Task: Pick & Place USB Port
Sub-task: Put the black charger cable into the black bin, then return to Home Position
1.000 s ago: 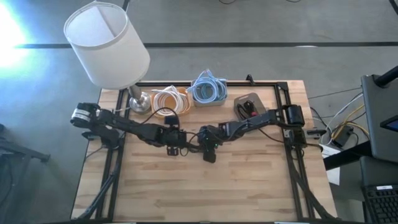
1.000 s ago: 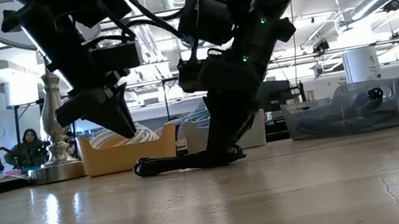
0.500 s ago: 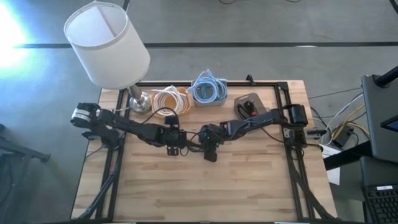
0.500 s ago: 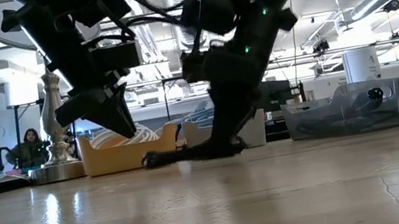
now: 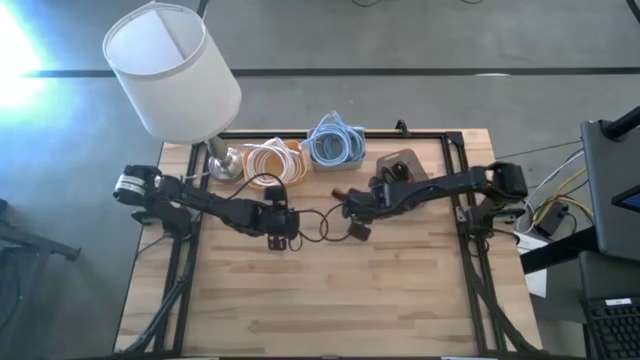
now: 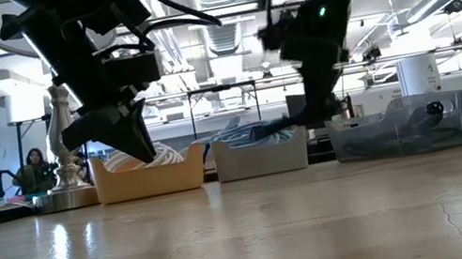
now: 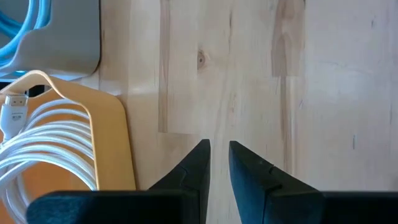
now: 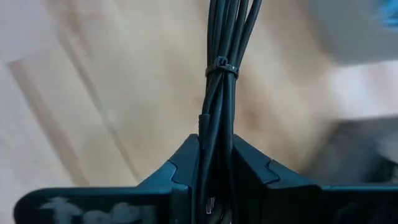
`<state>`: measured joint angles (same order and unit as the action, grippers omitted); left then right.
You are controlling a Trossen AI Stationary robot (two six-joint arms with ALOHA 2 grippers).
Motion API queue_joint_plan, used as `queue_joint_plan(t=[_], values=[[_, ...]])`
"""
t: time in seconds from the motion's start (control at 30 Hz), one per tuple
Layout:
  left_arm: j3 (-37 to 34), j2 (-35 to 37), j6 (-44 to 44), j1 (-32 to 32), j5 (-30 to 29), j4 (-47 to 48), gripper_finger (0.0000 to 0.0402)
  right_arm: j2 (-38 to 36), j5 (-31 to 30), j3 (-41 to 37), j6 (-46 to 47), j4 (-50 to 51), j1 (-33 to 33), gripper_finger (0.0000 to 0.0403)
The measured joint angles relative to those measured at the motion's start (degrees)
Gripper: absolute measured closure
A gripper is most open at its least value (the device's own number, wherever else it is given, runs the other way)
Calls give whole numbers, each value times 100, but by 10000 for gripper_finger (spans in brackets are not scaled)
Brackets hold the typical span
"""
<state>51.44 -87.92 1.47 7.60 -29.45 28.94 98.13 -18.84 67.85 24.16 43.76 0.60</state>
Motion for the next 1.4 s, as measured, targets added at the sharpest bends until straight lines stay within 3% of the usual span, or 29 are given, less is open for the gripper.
queue_joint_plan(t=[0.3,0.67,0.73,1.0,1.4], values=[[-117,0,-15,1,0,-25,339,-1218,-1019,-312,497,656,-43,332],[-122,0,-157,0,7,-451,339,-2483,-1131,-2058,2328,680,-203,332],[-122,8,-154,0,101,-666,339,-2597,-1124,-2352,2439,462,-201,332],[-122,44,-29,2,1743,-1693,339,-2726,-1066,-2946,2452,-284,-201,329],[-122,44,12,-4,1759,-1782,339,-2724,-915,-2596,1927,-228,-201,267]])
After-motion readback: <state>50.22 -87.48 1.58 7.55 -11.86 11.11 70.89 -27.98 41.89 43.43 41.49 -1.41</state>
